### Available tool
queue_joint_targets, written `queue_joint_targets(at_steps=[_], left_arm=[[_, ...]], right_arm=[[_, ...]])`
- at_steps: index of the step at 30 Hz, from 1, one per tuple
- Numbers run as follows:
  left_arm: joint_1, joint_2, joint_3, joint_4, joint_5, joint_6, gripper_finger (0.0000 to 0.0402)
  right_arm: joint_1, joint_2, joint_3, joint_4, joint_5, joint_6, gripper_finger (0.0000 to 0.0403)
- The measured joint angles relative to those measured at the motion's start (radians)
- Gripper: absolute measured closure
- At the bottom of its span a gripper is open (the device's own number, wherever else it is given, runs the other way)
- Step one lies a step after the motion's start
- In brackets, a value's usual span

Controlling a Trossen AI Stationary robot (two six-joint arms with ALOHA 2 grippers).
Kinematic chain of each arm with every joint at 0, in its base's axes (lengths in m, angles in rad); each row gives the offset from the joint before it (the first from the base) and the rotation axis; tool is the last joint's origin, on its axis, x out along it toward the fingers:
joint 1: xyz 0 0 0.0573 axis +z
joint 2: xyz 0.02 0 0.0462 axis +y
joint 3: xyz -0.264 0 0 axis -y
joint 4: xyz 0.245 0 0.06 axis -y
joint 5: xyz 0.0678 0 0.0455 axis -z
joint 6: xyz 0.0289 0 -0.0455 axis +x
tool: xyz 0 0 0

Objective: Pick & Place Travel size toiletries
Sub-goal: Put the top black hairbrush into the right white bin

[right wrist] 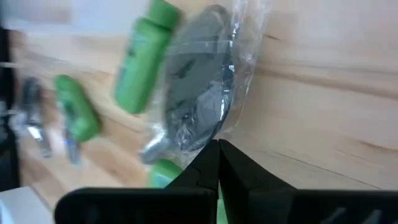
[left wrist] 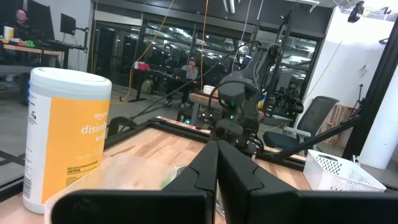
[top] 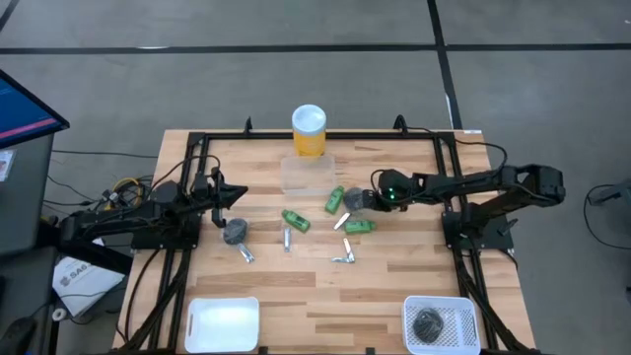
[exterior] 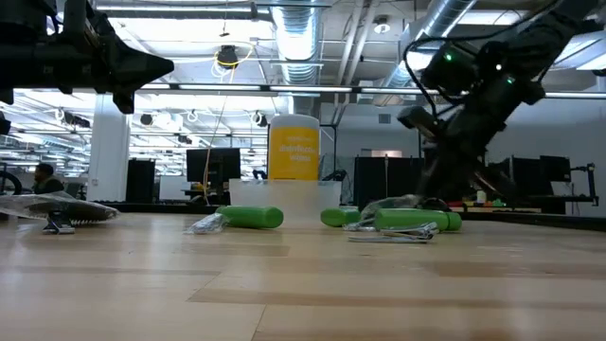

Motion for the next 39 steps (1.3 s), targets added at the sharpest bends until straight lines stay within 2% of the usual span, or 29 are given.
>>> queue_joint_targets(at_steps=[3, 11, 20, 31, 39], left_arm=[[0.0, 0.0, 0.0, 0.001, 0.0, 0.0, 0.04], [0.0, 0.0, 0.0, 0.005, 0.0, 0.011, 0.04], [0.0, 0.0, 0.0, 0.013, 0.0, 0.026, 0.04], [0.0, 0.0, 0.0, 0.023, 0.0, 0.026, 0.04], [0.0, 0.0, 0.0, 0.03, 0.001, 0.026, 0.04]], right_arm=[[0.0, -0.027, 0.041, -0.018, 0.005, -0.012, 0.0403], [0.015, -0.15, 0.165, -0.218, 0.025, -0.087, 0.0403], [0.118, -0.267, 0.322, -0.4, 0.026, -0.114, 0.0403], [0.397, -0.294, 0.505, -0.62, 0.025, -0.029, 0.0403], [0.681, -0.293, 0.536, -0.69, 0.044, 0.211, 0.0403]])
